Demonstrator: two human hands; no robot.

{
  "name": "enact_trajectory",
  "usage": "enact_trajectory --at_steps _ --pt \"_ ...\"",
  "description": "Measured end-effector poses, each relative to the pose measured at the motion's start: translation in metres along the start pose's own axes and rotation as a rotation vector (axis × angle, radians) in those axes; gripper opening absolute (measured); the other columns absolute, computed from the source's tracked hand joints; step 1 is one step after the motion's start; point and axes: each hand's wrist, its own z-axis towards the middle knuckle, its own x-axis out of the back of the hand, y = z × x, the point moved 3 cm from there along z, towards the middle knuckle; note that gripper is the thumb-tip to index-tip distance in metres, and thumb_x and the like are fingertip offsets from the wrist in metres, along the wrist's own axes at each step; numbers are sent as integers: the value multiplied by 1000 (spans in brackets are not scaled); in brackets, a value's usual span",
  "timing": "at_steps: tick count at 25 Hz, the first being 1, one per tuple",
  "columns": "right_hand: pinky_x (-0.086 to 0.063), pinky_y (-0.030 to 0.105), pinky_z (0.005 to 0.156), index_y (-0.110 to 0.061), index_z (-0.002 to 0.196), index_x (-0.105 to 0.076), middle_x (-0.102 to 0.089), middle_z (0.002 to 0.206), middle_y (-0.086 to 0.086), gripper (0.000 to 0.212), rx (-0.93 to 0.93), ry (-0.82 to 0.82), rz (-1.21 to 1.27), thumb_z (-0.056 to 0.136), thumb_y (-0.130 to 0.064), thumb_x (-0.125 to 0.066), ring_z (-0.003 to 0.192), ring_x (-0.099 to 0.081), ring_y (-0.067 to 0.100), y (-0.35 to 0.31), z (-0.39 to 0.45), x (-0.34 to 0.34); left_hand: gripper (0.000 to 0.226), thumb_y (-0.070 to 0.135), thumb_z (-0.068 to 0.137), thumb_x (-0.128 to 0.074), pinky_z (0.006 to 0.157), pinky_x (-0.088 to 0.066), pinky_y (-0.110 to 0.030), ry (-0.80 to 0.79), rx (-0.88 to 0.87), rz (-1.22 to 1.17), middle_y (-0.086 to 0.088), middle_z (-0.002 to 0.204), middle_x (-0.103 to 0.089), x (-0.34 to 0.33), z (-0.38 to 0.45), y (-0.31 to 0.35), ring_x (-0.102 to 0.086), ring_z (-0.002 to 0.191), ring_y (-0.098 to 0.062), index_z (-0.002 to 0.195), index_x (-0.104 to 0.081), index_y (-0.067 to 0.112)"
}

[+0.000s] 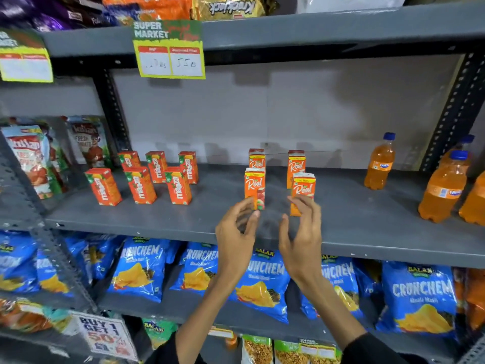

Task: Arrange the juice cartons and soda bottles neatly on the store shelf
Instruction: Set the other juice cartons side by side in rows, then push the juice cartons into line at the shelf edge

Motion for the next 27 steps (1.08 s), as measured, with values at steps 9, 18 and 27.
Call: enact_trajectory --at_steps 9,18,27 --pt "-41 33 108 -9 131 -49 -53 128 8 43 -70 -94 52 91 -17 -64 122 -52 22 -95 -2 -144 22 12 91 -70 93 -53 -29 286 -132 174 2 110 -69 180 62 -30 -65 105 -12 113 -67 16" --pt "-42 50 100 0 124 -39 -52 127 23 84 -520 -339 -279 69 -48 -82 123 -50 43 -113 7 -263 86 20 83 -79 122 -31 -41 150 96 345 -16 157 -36 238 126 -90 -33 147 -31 151 -29 6" --pt "-44 53 95 -5 118 -39 -58 121 20 66 -474 -334 -450 78 -45 -73 116 -56 41 -116 9 -280 61 20 84 -78 94 -56 -43 70 55 482 -12 128 -56 246 148 -95 -60 117 -31 133 -44 6"
